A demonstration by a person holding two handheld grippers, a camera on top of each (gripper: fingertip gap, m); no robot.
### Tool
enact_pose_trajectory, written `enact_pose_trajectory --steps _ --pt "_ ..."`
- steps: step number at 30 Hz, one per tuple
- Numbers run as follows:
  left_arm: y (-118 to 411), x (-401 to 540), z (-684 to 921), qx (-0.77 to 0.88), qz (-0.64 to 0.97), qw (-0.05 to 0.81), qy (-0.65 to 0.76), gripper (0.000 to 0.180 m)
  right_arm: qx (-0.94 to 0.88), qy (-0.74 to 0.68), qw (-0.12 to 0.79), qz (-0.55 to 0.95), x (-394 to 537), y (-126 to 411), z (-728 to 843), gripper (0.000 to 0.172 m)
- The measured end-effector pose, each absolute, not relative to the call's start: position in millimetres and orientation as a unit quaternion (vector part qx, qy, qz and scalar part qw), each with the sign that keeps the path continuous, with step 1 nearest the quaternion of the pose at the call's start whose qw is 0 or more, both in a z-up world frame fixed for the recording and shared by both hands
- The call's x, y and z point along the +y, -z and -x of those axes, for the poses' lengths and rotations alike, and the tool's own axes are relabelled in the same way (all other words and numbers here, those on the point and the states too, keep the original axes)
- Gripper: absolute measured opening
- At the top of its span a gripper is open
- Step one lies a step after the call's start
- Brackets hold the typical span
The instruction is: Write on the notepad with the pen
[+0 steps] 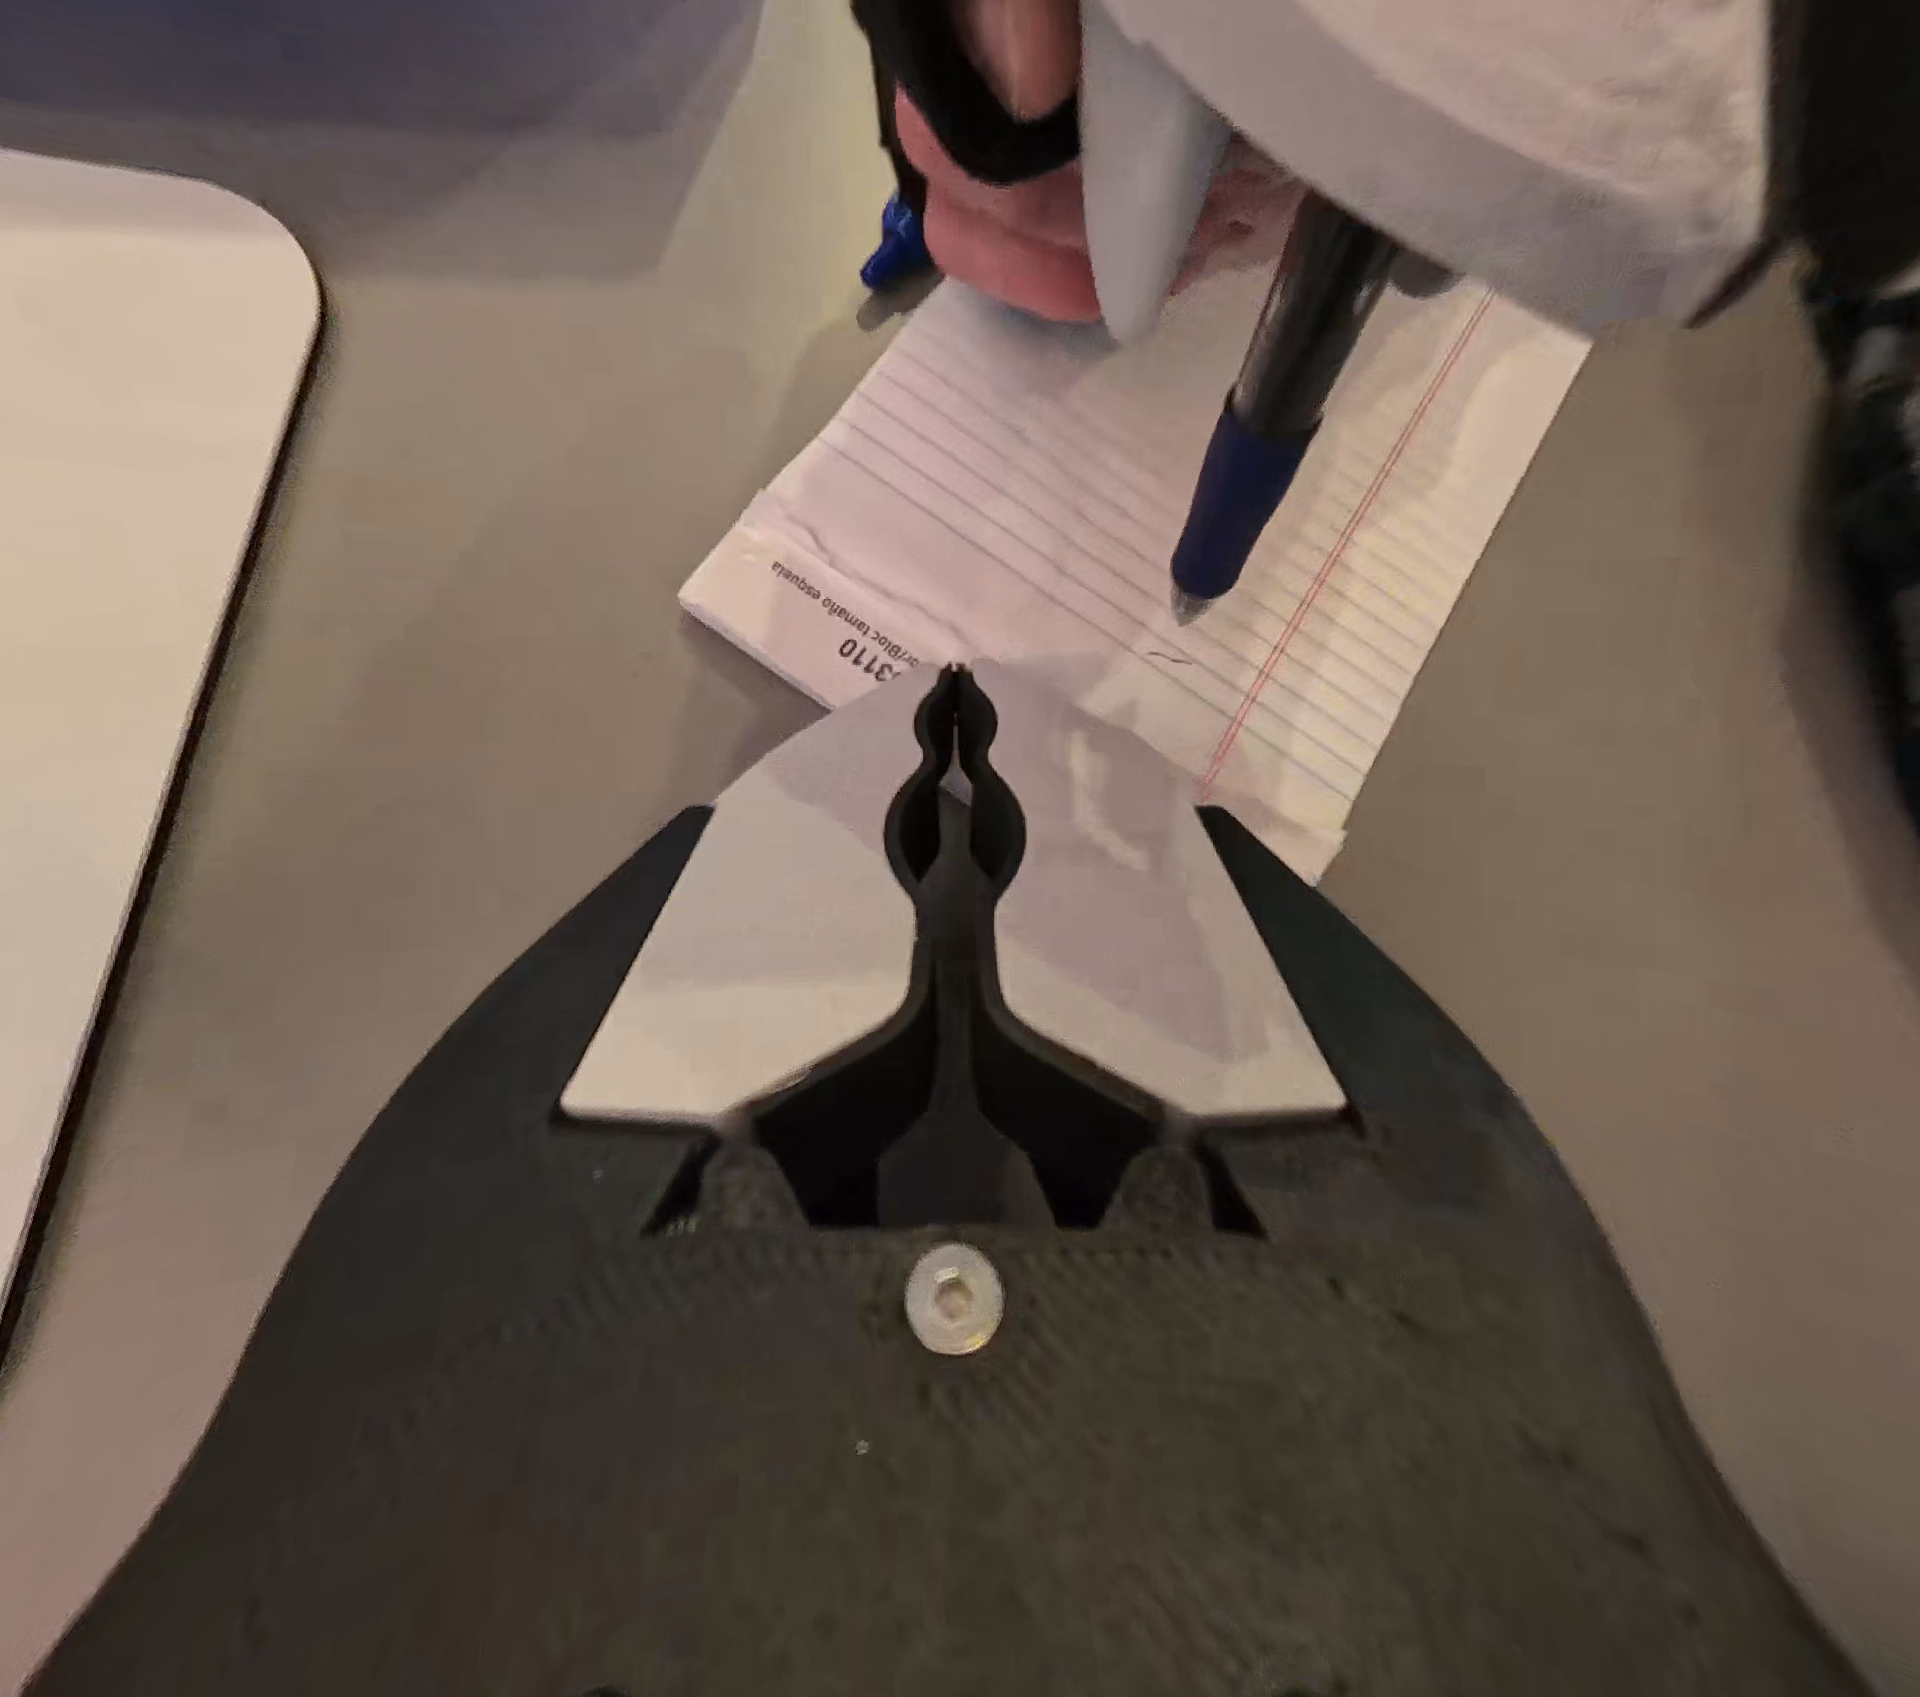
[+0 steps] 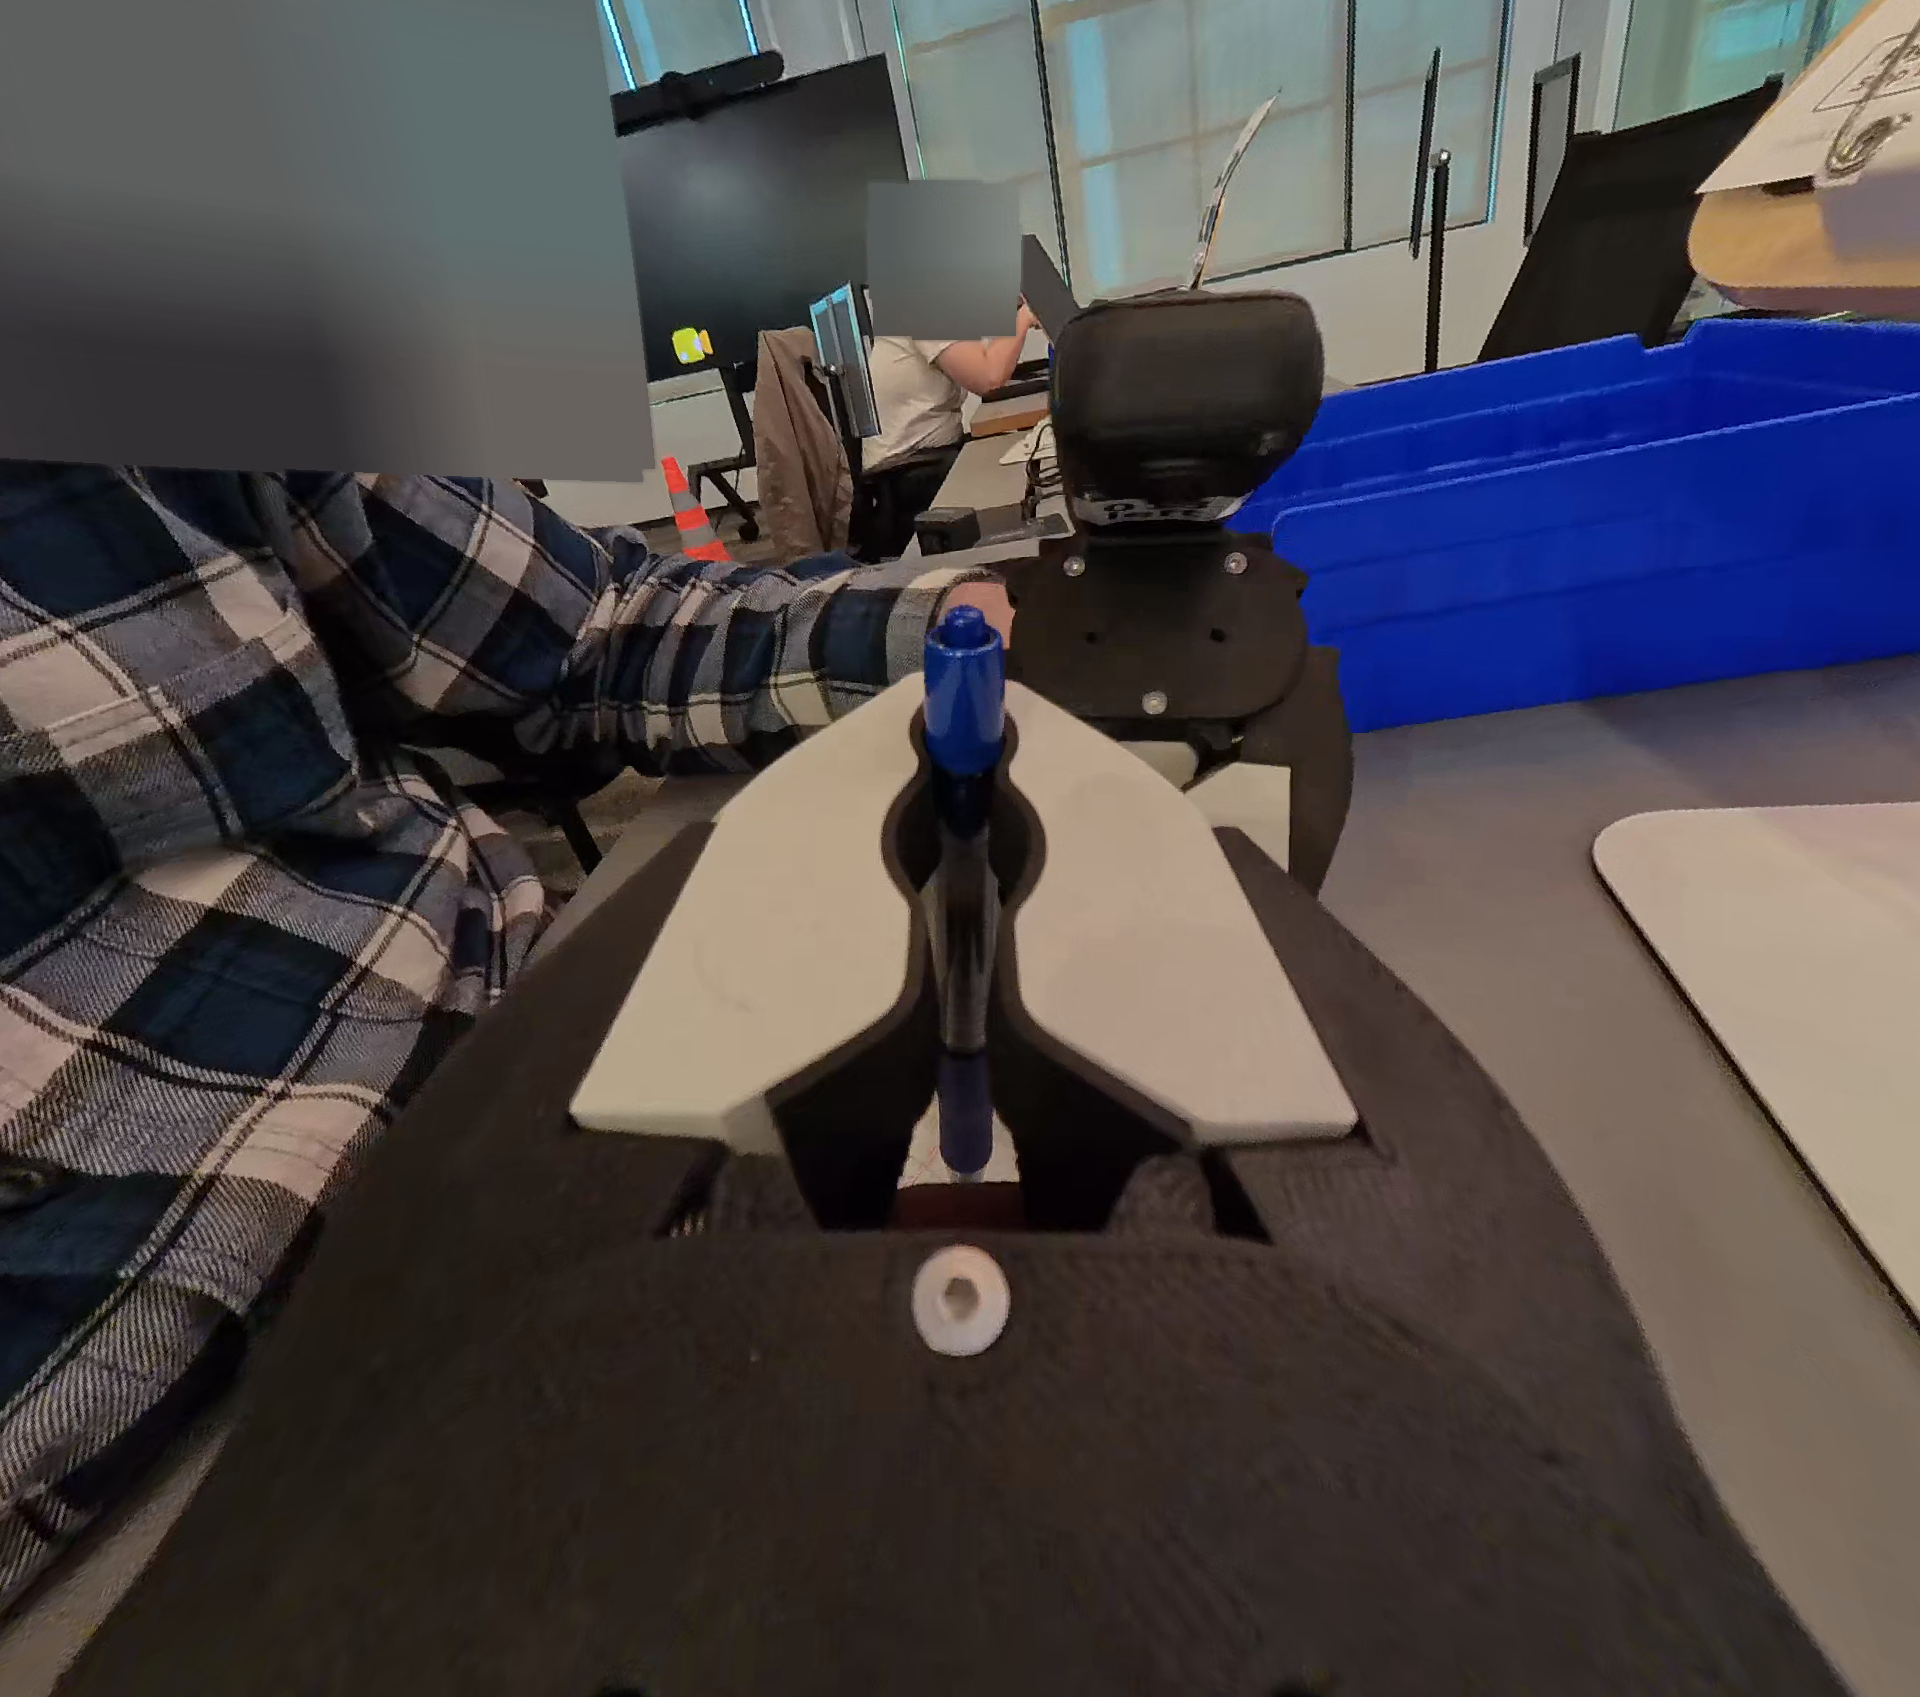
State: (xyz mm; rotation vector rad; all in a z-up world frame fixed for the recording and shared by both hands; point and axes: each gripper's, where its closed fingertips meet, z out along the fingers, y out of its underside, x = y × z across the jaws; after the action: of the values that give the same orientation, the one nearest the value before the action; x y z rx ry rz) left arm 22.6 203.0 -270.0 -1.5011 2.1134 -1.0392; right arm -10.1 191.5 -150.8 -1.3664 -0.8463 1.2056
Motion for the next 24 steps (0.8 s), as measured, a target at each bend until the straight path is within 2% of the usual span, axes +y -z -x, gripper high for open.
enact_pose_trajectory --steps 24 --pt "274.3 204.1 -25.0 0.749 0.535 0.170 0.352 0.000 -0.388 -0.472 0.522 0.595 190.3 166.0 23.1 0.004"
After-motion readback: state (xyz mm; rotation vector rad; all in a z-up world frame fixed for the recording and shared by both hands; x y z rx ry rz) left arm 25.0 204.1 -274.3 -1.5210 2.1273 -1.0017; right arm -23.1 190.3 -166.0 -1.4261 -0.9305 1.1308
